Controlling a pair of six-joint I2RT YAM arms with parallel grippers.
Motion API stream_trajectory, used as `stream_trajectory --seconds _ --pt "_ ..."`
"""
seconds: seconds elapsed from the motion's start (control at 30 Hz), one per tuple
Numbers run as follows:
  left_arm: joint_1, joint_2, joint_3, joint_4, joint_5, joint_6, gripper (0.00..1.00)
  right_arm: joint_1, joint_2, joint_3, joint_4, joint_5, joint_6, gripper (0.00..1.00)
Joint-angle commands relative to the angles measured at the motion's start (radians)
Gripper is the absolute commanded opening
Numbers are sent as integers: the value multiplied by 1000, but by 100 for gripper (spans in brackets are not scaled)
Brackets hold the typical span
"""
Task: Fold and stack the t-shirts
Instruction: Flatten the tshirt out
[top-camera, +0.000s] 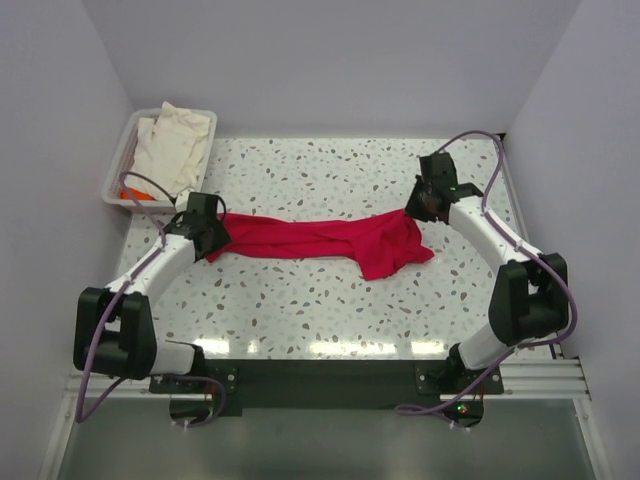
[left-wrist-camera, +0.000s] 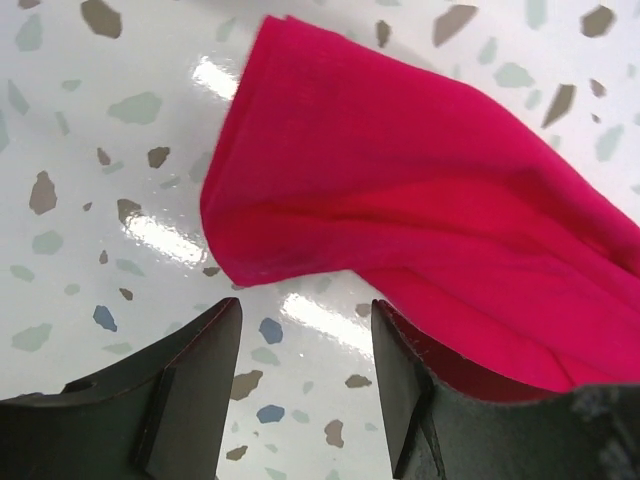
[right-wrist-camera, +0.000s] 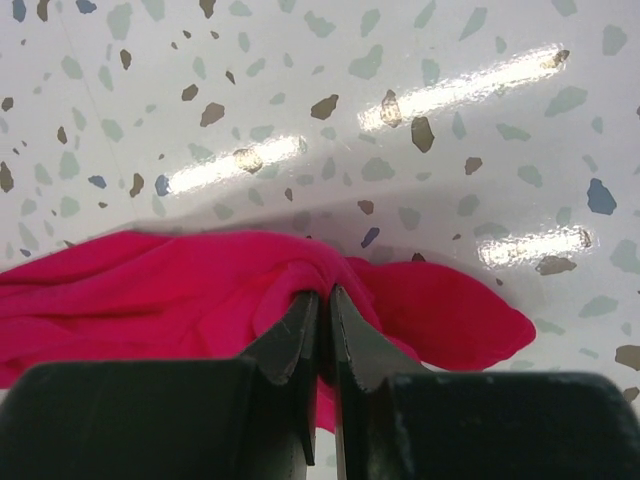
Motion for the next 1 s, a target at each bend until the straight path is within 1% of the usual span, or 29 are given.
stream_trajectory --seconds 0.0,0.3,0.57,0.63,0.67,0.73,0.77,0.8,0.87,0.9,0.93,0.97 --pt "21 41 5 9 -79 -52 59 0 -10 -2 50 -45 -11 8" --pt "33 172 25 9 -84 -97 54 2 -22 -13 62 -69 -12 7" --pt "36 237 31 31 -96 -112 53 0 -22 -17 73 -85 -12 8" --pt "36 248 37 42 -101 -106 50 0 -24 -20 74 -87 -11 9" --pt "36 249 42 45 -99 -98 42 0 -25 -22 76 -85 -12 9" --pt "36 257 54 42 -101 -87 31 2 -25 -23 74 -87 -12 11" --pt "36 257 68 40 -104 -81 18 0 -27 -23 73 -88 -16 12" --pt "38 249 75 35 -104 -66 12 0 -28 -28 71 -84 -19 13" --pt "36 236 98 19 -99 -49 0 0 -37 -31 70 -76 -23 21" --pt "36 210 105 11 -95 -29 0 0 -41 -34 68 -56 -31 25" --pt "36 193 115 6 -89 -20 0 2 -42 -34 62 -53 -32 36" --pt "36 176 118 -4 -84 -11 0 3 -53 -36 57 -46 -35 42"
